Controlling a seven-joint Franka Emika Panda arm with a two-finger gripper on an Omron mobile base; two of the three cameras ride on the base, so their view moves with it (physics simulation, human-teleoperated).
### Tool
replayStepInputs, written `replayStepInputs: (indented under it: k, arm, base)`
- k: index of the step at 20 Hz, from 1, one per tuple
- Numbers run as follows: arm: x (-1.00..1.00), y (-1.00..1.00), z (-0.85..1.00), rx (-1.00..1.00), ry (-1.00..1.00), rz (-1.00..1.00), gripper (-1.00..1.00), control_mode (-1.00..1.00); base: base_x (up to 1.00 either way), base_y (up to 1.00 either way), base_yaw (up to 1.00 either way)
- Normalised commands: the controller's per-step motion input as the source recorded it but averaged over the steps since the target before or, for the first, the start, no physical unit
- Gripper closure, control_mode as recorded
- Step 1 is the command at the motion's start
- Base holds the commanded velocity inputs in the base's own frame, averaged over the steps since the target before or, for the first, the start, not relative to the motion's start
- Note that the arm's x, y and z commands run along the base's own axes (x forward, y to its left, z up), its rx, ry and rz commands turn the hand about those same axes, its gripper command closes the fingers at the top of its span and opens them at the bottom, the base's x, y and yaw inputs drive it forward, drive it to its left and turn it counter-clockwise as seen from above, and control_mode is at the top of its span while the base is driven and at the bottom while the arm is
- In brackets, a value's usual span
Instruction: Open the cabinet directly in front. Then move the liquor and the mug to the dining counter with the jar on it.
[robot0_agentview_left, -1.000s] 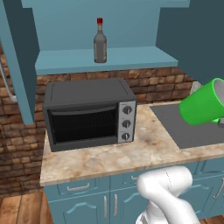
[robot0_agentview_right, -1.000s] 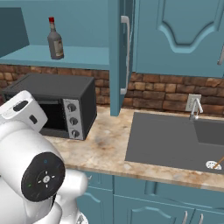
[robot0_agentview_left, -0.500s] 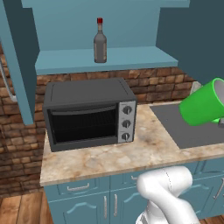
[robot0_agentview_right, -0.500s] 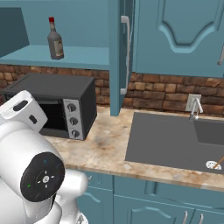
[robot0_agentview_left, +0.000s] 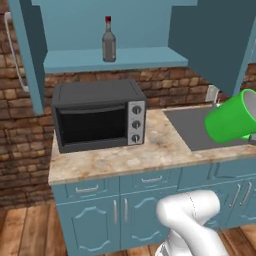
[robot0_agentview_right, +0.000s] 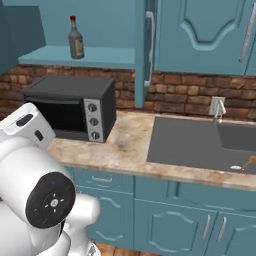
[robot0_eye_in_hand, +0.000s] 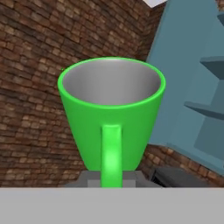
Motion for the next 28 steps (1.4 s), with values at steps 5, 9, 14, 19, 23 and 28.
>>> replayStepInputs:
  k: [5,9,14,19,23,28]
  arm:
    - [0.0,0.0,0.0,0.0,0.0,0.0,1.0,1.0]
    - [0.0,0.0,0.0,0.0,0.0,0.0,1.0,1.0]
    - [0.0,0.0,0.0,0.0,0.0,0.0,1.0,1.0]
    - [0.0,0.0,0.0,0.0,0.0,0.0,1.0,1.0]
    - [0.0,0.0,0.0,0.0,0.0,0.0,1.0,1.0]
    - [0.0,0.0,0.0,0.0,0.0,0.0,1.0,1.0]
  base:
    - [-0.63,-0.3,-0.04]
    - [-0.22,-0.32,-0.26]
    - [0.0,-0.43,-0.27]
    - [0.0,-0.47,-0.42]
    - [0.0,-0.38,-0.52]
    - [0.14,-0.35,-0.52]
